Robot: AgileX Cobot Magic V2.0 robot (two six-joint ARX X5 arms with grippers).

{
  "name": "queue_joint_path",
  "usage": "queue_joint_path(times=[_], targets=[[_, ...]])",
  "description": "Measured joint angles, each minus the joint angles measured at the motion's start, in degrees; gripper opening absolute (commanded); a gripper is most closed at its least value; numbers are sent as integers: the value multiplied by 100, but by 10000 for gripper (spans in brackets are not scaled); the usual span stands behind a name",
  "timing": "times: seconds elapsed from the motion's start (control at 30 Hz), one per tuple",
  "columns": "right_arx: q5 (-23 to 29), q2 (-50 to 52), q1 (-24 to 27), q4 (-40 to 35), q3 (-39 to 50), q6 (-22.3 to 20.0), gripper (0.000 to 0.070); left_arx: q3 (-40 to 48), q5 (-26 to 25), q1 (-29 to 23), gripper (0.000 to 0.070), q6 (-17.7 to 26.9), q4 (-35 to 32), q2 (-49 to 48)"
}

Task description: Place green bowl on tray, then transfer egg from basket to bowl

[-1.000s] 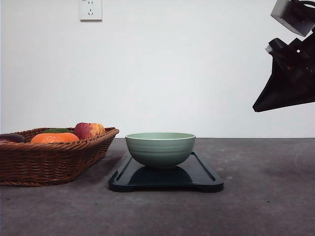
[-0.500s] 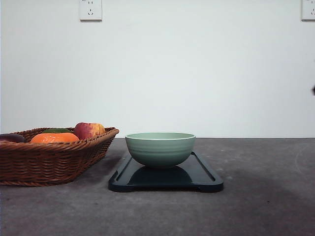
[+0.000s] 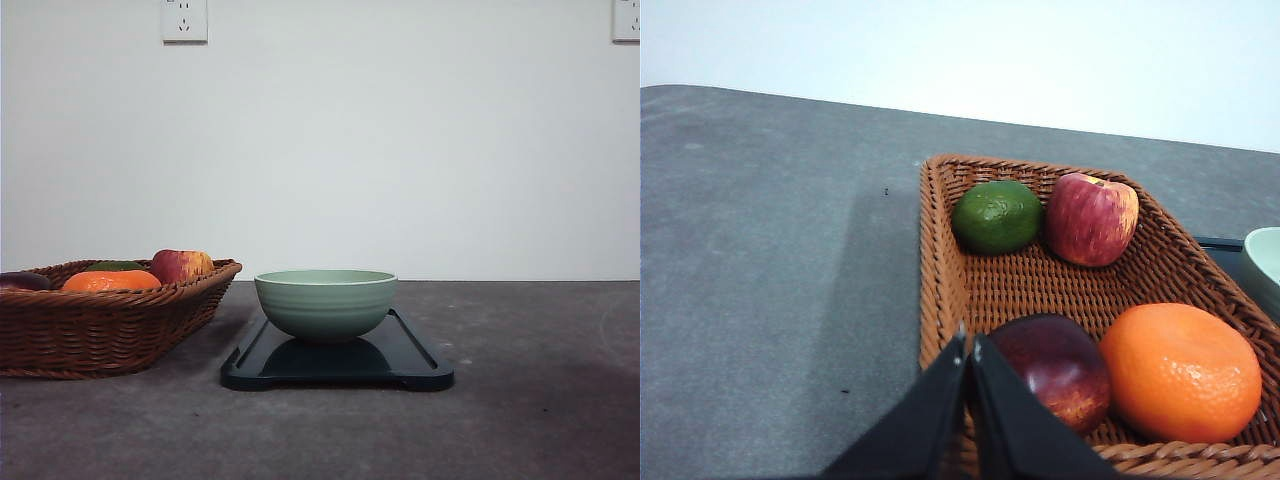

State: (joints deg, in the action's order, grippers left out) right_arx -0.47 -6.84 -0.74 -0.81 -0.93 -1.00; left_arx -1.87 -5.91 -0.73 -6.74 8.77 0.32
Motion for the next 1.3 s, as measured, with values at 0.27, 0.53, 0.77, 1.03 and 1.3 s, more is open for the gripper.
queue_joint_path(times=[0.27,0.53,0.77,1.03,1.3], targets=[[72,680,1,450,0,4,3,0,0,0,0,0,-2,0],[57,666,1,505,0,26,3,0,0,0,0,-2,0,0],[55,666,1,402,0,40,3,0,0,0,0,0,0,0],[55,666,1,401,0,40,3,0,0,0,0,0,0,0],[55,666,1,401,0,40,3,0,0,0,0,-2,0,0]])
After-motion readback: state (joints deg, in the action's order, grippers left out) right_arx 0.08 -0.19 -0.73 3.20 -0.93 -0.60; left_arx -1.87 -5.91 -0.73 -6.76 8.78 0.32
